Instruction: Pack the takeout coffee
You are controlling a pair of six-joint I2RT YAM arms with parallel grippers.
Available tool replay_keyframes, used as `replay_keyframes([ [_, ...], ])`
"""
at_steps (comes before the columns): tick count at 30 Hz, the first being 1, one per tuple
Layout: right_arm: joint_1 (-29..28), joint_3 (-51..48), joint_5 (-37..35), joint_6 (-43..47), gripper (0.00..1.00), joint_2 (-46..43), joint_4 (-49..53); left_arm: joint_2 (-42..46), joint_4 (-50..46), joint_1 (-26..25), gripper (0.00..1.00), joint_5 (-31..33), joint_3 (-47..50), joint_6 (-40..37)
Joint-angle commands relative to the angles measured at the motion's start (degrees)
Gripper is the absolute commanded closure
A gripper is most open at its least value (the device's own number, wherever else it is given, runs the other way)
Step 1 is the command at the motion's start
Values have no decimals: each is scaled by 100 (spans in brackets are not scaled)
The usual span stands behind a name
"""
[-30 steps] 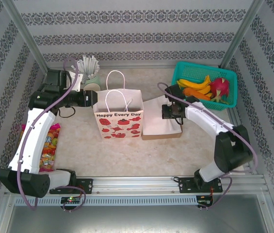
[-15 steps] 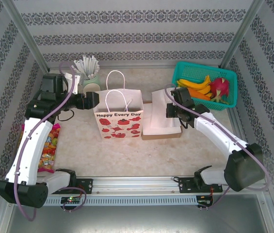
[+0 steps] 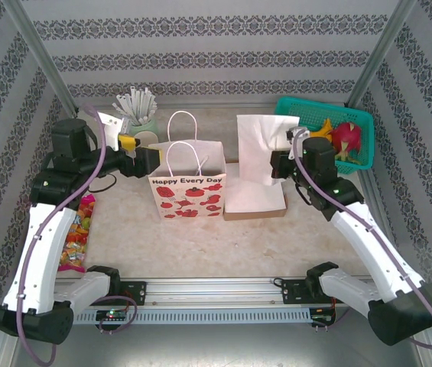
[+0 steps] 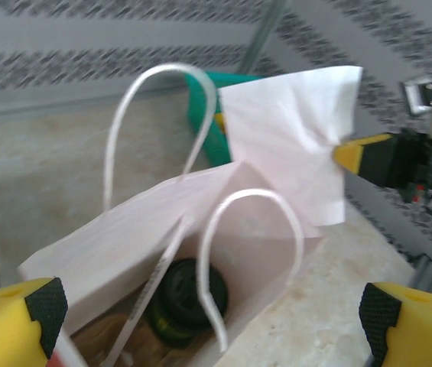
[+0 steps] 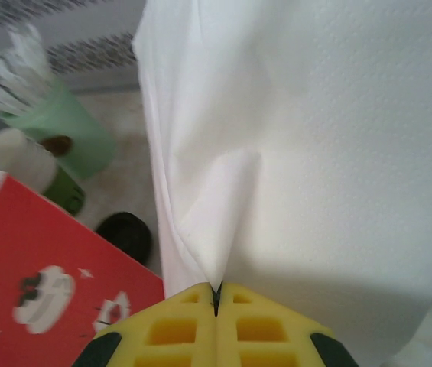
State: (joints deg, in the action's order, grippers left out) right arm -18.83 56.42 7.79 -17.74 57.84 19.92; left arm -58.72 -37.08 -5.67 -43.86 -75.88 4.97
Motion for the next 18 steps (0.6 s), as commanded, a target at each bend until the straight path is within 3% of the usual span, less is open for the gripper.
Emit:
replay_keyframes([
  [1,29,462,919,156,100,-202,-229,95,671,-220,0,-887,-22,-357],
  [8,-26,1387,1811,537,100,-13,-216,-590,541,-1120,0,-553,-743,-1158],
  [11,-174,1689,2023,665,100,148,-379,-1063,976,-1362,0,22,-1067,-422],
  [18,-658,2167,2224,1036,100,691,-578,-1912,1763,-1492,0,-476,-1820,1435],
])
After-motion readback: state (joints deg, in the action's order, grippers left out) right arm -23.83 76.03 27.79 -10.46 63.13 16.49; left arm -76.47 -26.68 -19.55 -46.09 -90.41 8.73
